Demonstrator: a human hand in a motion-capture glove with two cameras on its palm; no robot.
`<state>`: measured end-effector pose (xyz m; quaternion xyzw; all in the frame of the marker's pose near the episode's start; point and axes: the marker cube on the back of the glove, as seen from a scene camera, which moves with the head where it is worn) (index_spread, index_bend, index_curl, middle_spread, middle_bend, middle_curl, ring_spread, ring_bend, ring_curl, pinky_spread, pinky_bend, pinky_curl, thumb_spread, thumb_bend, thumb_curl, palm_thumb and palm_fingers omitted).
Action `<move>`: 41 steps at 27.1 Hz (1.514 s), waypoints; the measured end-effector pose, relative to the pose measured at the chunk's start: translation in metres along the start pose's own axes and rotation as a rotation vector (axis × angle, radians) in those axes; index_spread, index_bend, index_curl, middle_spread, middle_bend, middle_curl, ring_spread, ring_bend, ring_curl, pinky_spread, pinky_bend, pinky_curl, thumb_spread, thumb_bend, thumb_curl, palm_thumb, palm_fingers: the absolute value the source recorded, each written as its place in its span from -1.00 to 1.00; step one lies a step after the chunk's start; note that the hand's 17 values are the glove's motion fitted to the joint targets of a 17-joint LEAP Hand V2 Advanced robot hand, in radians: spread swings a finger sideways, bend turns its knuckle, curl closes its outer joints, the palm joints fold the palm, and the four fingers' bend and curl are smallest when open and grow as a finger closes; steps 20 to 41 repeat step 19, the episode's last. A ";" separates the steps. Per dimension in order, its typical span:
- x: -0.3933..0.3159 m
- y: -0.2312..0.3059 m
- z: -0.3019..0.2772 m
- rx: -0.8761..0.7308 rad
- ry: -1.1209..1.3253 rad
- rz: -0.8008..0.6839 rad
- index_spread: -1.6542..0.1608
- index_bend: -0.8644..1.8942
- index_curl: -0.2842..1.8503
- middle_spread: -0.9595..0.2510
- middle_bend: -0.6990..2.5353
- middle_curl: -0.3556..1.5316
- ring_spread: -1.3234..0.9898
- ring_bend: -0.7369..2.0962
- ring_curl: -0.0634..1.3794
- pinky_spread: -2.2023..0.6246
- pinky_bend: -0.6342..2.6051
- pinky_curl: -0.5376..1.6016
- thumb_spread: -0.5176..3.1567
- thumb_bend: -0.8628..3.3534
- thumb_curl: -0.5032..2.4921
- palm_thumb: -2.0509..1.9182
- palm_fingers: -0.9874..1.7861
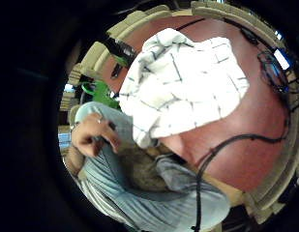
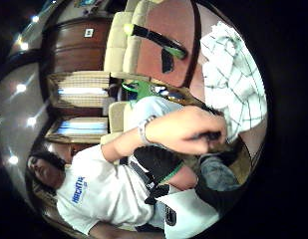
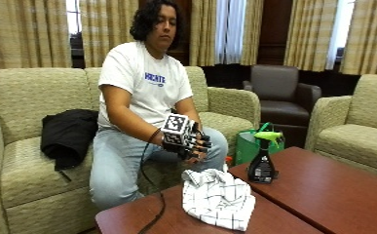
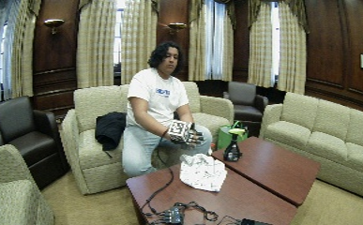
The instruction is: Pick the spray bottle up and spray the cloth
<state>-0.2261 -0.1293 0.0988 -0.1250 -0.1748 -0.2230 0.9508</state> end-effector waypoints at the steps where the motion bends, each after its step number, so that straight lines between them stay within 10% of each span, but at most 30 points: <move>1: -0.001 0.008 -0.001 -0.013 0.053 0.000 0.34 -0.25 -0.52 0.24 -0.42 -0.27 0.01 -0.27 -0.49 0.70 -0.41 -0.18 -0.27 -0.61 -0.42 0.21 -0.20; 13: 0.005 0.067 -0.064 -0.017 0.418 -0.021 0.33 -0.26 -0.49 0.22 -0.45 -0.27 0.00 -0.29 -0.50 0.70 -0.40 -0.18 -0.26 -0.61 -0.43 0.22 -0.18; 41: 0.003 0.083 -0.063 -0.008 0.424 -0.024 0.32 -0.27 -0.49 0.22 -0.45 -0.28 0.00 -0.30 -0.50 0.70 -0.39 -0.17 -0.25 -0.61 -0.43 0.21 -0.17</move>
